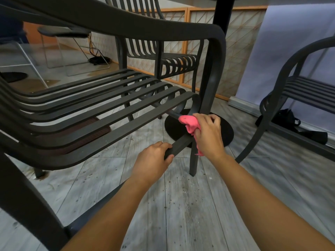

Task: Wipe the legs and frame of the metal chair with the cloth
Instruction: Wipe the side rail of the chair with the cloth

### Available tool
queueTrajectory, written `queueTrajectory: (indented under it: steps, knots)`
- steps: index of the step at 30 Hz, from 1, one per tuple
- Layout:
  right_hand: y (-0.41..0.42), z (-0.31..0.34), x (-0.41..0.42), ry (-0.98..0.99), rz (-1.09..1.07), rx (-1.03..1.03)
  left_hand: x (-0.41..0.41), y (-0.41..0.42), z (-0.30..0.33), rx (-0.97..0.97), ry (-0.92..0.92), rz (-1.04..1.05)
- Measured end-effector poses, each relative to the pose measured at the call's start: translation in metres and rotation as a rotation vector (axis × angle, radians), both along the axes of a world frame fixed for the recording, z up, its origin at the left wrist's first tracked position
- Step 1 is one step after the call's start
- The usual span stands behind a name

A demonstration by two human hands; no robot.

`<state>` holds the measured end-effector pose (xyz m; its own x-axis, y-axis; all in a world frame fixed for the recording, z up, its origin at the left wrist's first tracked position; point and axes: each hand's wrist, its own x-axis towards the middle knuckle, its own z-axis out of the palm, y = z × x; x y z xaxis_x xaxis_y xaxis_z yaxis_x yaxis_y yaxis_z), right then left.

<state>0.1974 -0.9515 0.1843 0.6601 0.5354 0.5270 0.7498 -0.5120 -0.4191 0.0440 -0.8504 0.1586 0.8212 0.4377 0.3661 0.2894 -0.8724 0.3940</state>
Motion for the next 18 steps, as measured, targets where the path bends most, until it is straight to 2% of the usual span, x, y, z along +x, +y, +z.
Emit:
queueTrajectory:
  steps: [6, 14, 18]
  knots:
    - [0.012, -0.004, 0.007, 0.133, 0.04, -0.115, 0.001, 0.0, 0.0, -0.012, -0.001, -0.001]
    - [0.013, -0.005, 0.009, 0.2, 0.073, -0.132, 0.0, 0.0, -0.001, -0.012, -0.004, -0.001]
    - [0.008, -0.007, 0.002, 0.249, 0.146, 0.017, -0.001, -0.001, -0.001, -0.026, -0.003, -0.004]
